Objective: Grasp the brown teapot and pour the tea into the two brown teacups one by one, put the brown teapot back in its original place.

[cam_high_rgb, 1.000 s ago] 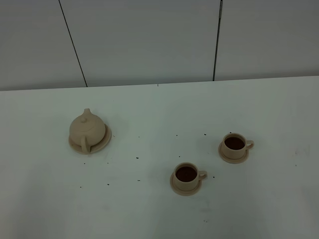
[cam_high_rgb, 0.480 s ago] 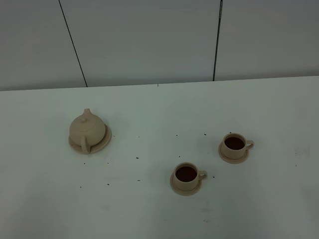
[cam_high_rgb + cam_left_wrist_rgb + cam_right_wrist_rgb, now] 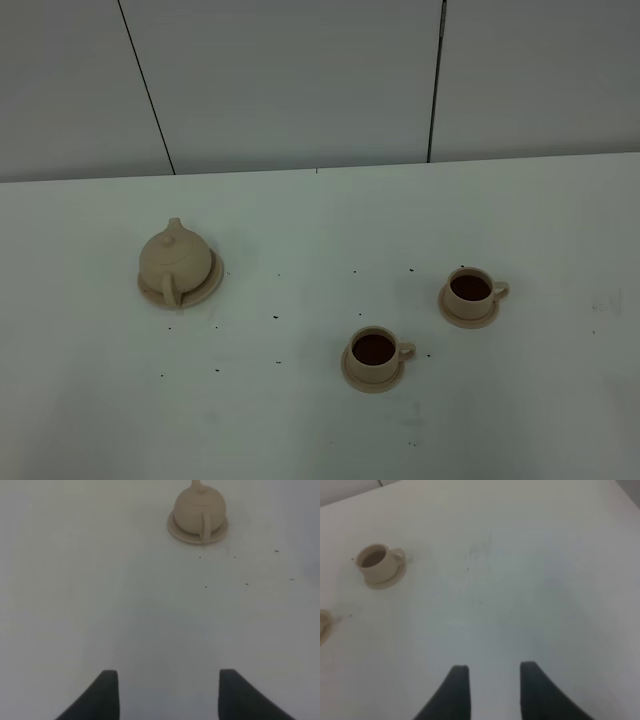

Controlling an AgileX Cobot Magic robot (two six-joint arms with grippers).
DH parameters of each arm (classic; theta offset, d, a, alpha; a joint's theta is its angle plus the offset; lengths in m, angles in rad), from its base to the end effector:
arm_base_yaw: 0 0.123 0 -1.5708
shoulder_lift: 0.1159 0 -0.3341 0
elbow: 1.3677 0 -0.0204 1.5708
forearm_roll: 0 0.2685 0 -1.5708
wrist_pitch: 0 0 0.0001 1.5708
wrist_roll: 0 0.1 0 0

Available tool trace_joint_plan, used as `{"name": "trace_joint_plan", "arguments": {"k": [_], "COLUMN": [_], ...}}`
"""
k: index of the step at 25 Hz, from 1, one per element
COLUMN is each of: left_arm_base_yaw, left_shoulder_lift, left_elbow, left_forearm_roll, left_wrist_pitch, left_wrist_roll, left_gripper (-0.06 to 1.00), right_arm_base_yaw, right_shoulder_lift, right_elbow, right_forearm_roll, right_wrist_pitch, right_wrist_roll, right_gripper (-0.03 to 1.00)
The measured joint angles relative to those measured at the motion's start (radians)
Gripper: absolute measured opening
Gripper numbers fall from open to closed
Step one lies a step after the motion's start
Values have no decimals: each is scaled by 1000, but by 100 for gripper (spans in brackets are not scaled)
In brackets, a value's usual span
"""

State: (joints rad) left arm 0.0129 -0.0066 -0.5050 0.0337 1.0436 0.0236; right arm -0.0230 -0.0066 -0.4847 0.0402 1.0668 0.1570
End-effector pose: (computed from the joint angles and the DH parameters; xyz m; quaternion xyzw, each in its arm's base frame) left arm -0.0317 0.0025 0.2846 0.0039 0.8455 0.0266 0.5333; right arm -0.0301 0.0042 0.2764 0.0763 0.8535 0.0545 0.5126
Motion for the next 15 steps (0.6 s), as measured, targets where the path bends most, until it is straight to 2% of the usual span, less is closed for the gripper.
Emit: {"name": "trace_joint_plan", "arguments": {"k": [15], "left_arm_base_yaw": [0], "left_shoulder_lift": [0], "left_elbow": [0], "left_forearm_roll": [0], "left_wrist_pitch": [0], "left_wrist_roll": [3], "left_gripper": [51], "right_arm_base_yaw": [0], "right_shoulder_lift": [0], "right_elbow": [0], "right_forearm_roll": [0], "right_wrist_pitch": [0], "right_wrist_roll": [0], "right_gripper": [24]}}
